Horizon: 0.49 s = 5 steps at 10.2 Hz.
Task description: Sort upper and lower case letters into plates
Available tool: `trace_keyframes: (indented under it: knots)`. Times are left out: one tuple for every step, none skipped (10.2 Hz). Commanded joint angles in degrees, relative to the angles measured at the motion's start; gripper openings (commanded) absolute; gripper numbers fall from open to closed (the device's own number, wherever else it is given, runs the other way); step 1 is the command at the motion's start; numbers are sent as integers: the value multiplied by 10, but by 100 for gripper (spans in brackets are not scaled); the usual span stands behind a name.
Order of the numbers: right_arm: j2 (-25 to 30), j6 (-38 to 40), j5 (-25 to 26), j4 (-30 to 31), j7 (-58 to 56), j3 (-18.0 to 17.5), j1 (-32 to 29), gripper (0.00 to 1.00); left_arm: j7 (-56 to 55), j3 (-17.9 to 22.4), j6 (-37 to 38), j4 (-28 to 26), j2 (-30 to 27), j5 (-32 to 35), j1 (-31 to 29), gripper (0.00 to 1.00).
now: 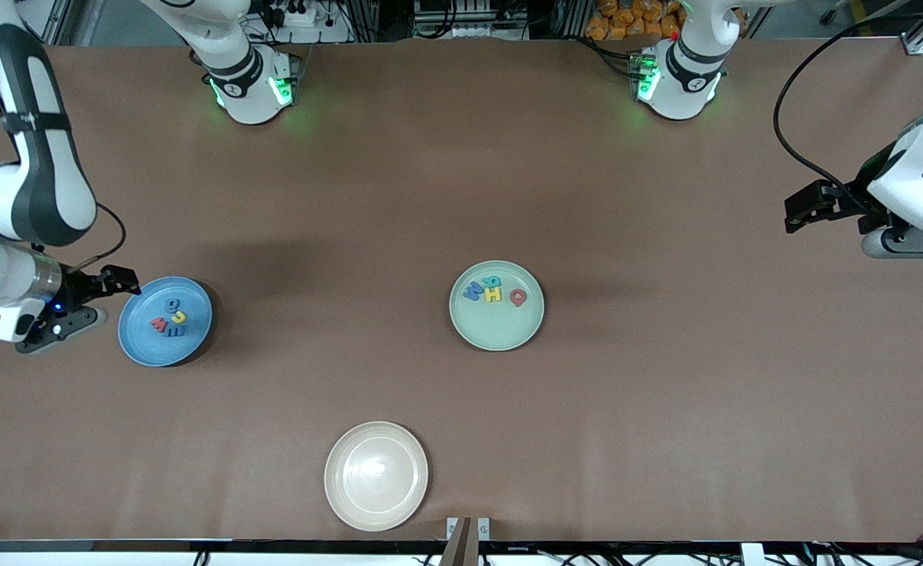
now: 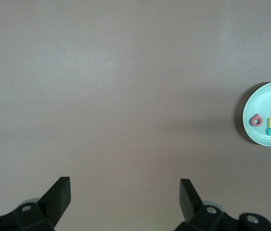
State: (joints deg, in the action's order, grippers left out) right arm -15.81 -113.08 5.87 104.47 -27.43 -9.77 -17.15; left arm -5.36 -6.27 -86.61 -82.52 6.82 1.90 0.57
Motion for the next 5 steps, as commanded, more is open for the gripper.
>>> trace_keyframes:
  knots:
    - [46,65,-16,-31,74,24,38,100,-15,4,1,-4,-6,-17,-1,100]
    - [56,115,-41,-76,92,58,78,100,-21,4,1,-4,-6,-17,-2,100]
    - [62,155,-69,-118,96,100,114,100,-23,6,1,-3,-6,-19,-2,100]
    - [63,183,-82,-157,96,119,133,100,-32,6,1,-3,-5,-19,-1,100]
    - [68,211,-82,-201,97,117,133,100,-23,7,1,-4,-3,-16,-4,100]
